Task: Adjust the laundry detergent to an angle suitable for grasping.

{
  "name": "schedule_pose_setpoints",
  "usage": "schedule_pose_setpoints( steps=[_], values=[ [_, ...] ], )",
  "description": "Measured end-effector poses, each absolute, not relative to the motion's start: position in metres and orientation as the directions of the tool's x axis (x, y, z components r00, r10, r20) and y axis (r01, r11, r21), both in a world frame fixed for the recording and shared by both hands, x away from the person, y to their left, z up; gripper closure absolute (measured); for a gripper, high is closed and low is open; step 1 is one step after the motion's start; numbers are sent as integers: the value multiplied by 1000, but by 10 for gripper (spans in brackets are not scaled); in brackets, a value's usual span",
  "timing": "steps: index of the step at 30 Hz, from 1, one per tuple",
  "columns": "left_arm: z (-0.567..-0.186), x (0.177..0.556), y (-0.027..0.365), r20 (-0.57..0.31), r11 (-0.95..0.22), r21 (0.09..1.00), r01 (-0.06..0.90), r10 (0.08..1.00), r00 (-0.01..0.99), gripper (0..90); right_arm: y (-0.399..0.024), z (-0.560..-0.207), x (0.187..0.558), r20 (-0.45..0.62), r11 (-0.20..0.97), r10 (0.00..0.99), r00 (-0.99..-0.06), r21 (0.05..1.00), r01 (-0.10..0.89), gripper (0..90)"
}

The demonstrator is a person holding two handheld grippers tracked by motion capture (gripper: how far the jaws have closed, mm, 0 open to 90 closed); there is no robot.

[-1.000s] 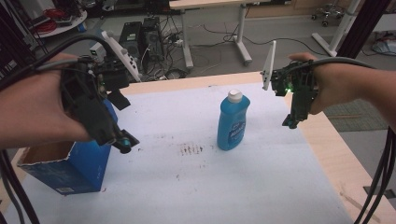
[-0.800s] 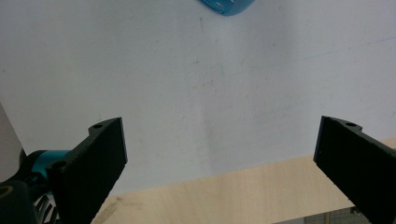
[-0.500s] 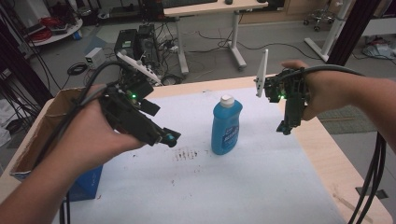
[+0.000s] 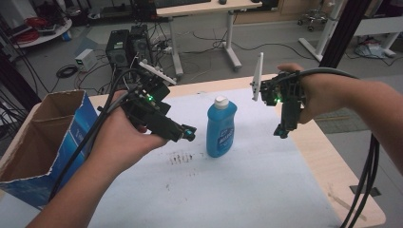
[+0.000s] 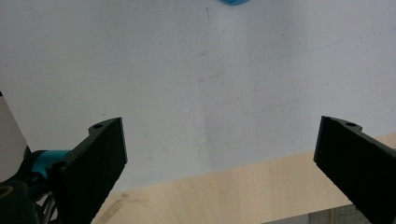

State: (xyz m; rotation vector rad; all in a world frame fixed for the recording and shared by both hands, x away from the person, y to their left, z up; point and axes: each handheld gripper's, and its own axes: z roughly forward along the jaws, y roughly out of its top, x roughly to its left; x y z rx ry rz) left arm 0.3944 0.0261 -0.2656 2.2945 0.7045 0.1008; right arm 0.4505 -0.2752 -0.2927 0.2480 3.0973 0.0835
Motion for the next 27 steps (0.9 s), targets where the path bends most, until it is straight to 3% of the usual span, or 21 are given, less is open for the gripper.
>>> schedule_pose_setpoints(
  steps=[27],
  values=[
    [-297, 437, -46, -115, -605, 649, 461, 521, 846, 17, -284, -298, 450, -26, 982, 177, -984, 73, 175, 18]
  ],
)
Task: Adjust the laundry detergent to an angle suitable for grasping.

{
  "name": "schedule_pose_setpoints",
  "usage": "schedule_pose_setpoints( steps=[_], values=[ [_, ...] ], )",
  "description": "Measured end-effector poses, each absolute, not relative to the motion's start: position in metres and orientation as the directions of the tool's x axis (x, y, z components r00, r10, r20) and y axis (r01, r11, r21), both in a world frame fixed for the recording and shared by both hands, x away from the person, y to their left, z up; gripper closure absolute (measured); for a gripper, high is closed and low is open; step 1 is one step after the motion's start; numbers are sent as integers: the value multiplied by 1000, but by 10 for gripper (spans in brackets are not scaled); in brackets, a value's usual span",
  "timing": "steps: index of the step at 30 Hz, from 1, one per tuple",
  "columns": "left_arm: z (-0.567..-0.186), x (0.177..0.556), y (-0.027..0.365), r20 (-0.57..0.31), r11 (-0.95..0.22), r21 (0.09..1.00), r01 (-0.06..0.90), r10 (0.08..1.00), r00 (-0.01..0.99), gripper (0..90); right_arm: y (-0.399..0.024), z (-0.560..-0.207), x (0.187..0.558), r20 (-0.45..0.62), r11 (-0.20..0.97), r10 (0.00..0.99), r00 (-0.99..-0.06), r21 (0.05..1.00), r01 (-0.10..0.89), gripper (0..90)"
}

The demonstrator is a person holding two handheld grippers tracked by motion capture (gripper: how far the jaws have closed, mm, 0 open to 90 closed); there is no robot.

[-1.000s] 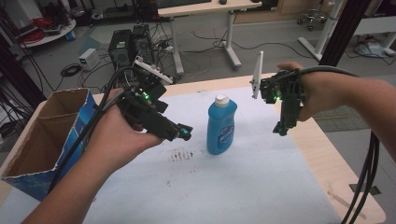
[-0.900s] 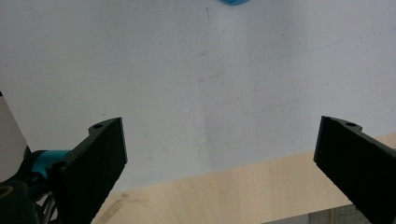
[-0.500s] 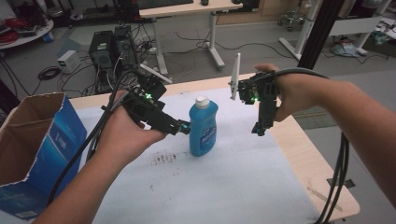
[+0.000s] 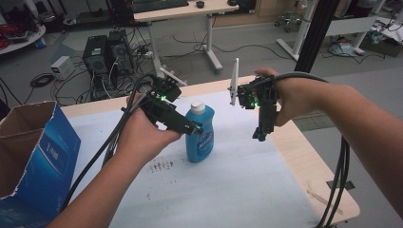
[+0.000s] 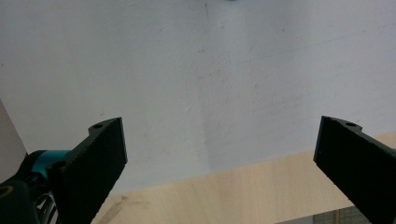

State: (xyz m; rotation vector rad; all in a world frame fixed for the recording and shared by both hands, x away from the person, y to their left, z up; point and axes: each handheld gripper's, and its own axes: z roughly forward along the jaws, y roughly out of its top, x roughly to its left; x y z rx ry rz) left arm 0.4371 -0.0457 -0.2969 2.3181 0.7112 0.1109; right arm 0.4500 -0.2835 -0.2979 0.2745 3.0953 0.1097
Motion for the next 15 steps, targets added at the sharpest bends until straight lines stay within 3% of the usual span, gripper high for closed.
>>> schedule_pose_setpoints(
  steps=[15],
  values=[
    [-316, 447, -72, -100, -613, 640, 464, 532, 841, 17, -290, -299, 444, -26, 981, 179, -983, 75, 177, 18]
  ],
)
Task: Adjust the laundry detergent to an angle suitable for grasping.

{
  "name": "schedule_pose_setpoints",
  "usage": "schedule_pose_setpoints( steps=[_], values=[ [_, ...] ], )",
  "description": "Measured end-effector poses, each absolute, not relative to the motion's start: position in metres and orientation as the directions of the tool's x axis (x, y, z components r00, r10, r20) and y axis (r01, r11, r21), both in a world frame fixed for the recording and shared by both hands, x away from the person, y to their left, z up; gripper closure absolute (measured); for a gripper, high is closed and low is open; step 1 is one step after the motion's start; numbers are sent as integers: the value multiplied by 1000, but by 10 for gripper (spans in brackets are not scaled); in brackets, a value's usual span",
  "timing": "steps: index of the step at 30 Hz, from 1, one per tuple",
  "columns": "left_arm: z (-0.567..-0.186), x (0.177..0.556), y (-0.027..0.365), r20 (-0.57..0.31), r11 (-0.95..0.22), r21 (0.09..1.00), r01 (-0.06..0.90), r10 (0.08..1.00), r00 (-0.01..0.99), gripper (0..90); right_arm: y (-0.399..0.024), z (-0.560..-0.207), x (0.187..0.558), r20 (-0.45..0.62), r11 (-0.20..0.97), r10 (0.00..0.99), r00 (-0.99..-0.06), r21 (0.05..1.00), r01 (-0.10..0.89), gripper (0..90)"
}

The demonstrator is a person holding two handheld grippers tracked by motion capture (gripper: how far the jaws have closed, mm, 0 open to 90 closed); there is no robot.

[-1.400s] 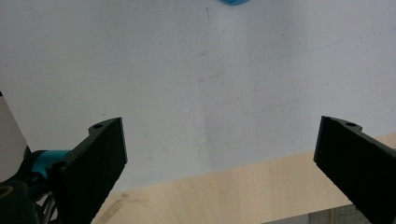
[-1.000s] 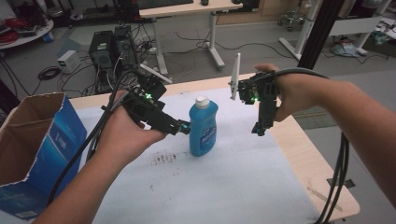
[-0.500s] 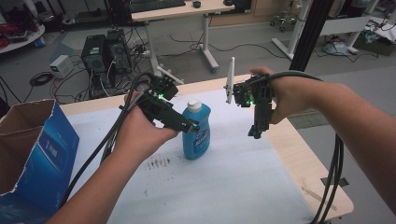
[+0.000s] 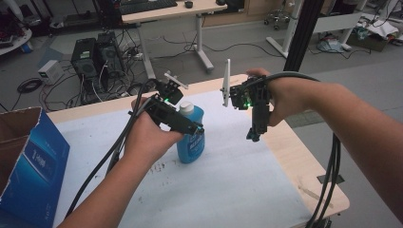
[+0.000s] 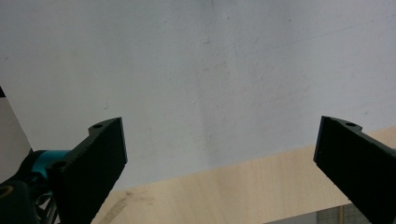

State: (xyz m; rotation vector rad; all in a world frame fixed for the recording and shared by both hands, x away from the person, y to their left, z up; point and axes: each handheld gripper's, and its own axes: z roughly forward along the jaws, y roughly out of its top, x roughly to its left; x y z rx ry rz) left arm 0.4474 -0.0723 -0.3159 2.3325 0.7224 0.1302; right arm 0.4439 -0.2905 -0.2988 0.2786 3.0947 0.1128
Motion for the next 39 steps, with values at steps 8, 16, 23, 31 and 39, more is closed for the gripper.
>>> schedule_pose_setpoints(
  steps=[8, 16, 23, 31, 39],
  values=[
    [-322, 449, -84, -67, -616, 643, 455, 547, 835, 16, -287, -299, 445, -23, 982, 179, -984, 73, 177, 18],
    [-331, 456, -87, -46, -629, 627, 459, 558, 829, 16, -289, -299, 444, -21, 980, 188, -982, 72, 186, 18],
    [-335, 458, -88, -45, -629, 628, 458, 558, 829, 17, -288, -299, 445, -20, 981, 182, -983, 71, 180, 18],
    [-338, 457, -97, -25, -658, 613, 436, 536, 844, 37, -286, -300, 446, -22, 981, 181, -983, 71, 180, 18],
    [-338, 458, -97, -26, -660, 611, 438, 536, 844, 77, -286, -301, 447, -22, 982, 177, -984, 71, 175, 18]
  ],
)
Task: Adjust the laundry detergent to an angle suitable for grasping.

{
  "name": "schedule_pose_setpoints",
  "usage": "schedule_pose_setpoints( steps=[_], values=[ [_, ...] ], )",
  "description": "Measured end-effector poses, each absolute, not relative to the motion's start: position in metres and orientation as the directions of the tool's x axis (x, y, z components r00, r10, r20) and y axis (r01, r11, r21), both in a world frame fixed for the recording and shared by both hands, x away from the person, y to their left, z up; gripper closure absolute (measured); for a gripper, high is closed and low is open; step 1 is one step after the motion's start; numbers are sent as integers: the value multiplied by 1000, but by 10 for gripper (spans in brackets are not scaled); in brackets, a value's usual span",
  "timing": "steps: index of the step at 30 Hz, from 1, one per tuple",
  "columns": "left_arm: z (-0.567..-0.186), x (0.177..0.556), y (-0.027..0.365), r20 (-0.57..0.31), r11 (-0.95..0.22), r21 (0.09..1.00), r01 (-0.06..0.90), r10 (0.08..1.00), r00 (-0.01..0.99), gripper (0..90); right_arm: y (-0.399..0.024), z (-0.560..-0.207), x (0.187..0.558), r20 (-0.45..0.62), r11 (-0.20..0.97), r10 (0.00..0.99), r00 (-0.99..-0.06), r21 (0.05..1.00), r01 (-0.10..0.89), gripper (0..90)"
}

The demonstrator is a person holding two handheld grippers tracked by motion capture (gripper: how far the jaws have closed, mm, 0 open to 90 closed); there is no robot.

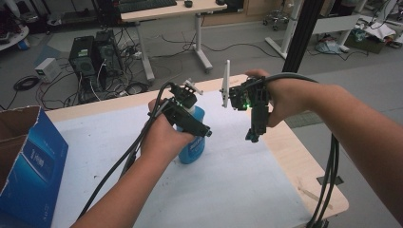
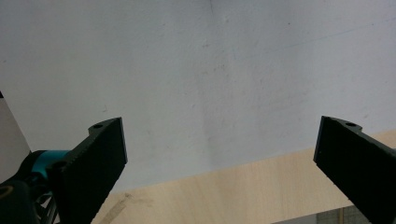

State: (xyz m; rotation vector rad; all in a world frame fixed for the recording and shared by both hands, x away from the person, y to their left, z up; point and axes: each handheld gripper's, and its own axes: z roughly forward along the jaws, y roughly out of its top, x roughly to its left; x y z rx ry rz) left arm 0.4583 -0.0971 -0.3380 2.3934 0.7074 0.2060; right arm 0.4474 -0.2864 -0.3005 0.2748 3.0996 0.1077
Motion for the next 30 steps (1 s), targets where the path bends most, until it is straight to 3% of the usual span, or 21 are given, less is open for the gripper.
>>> schedule_pose_setpoints(
  steps=[17, 30],
  values=[
    [-336, 457, -96, -1, -665, 610, 430, 542, 840, 116, -285, -302, 448, -20, 982, 180, -983, 64, 179, 18],
    [-334, 456, -94, -20, -668, 606, 432, 531, 847, 251, -282, -303, 449, -23, 983, 175, -984, 59, 173, 19]
  ],
)
